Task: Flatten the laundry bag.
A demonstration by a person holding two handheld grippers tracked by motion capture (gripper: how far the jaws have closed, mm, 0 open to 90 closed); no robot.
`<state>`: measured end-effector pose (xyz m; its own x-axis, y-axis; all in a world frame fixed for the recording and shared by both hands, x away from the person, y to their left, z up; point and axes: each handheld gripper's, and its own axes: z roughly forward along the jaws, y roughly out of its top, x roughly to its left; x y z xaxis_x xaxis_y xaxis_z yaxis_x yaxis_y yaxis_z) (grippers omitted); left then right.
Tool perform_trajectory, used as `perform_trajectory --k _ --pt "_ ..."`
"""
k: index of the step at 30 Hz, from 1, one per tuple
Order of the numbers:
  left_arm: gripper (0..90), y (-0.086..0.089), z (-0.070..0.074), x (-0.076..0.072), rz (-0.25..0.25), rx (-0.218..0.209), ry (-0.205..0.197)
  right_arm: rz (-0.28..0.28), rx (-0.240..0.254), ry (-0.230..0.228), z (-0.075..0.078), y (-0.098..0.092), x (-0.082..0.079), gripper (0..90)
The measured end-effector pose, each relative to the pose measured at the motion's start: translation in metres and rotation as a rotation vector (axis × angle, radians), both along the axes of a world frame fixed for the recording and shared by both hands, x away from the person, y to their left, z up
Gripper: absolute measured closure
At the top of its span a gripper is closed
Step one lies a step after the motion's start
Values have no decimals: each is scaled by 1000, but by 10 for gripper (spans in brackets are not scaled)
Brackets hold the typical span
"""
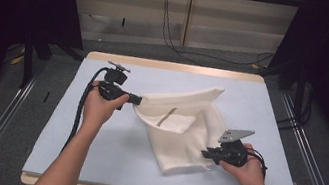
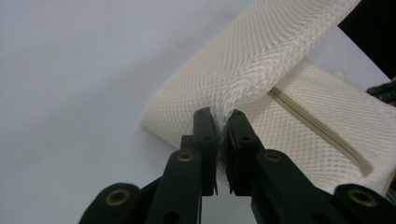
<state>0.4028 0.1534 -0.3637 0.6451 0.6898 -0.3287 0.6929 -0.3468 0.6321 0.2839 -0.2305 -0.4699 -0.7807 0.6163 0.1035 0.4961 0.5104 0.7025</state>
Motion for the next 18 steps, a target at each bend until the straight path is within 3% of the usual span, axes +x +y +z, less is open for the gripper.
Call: perform_trajectory --k 5,9,10,15,18 --pt "849 10 -1 20 59 2 20 32 24 7 -1 -7 -2 827" --pt "852 16 -1 26 75 10 28 54 31 21 1 -17 -3 827" --pt "853 17 -1 28 62 21 33 51 45 25 1 -21 -3 826" --pt "851 18 -5 34 92 9 36 10 74 33 1 -41 0 807" --pt "830 18 -8 37 117 12 7 -10 66 14 1 -40 0 766"
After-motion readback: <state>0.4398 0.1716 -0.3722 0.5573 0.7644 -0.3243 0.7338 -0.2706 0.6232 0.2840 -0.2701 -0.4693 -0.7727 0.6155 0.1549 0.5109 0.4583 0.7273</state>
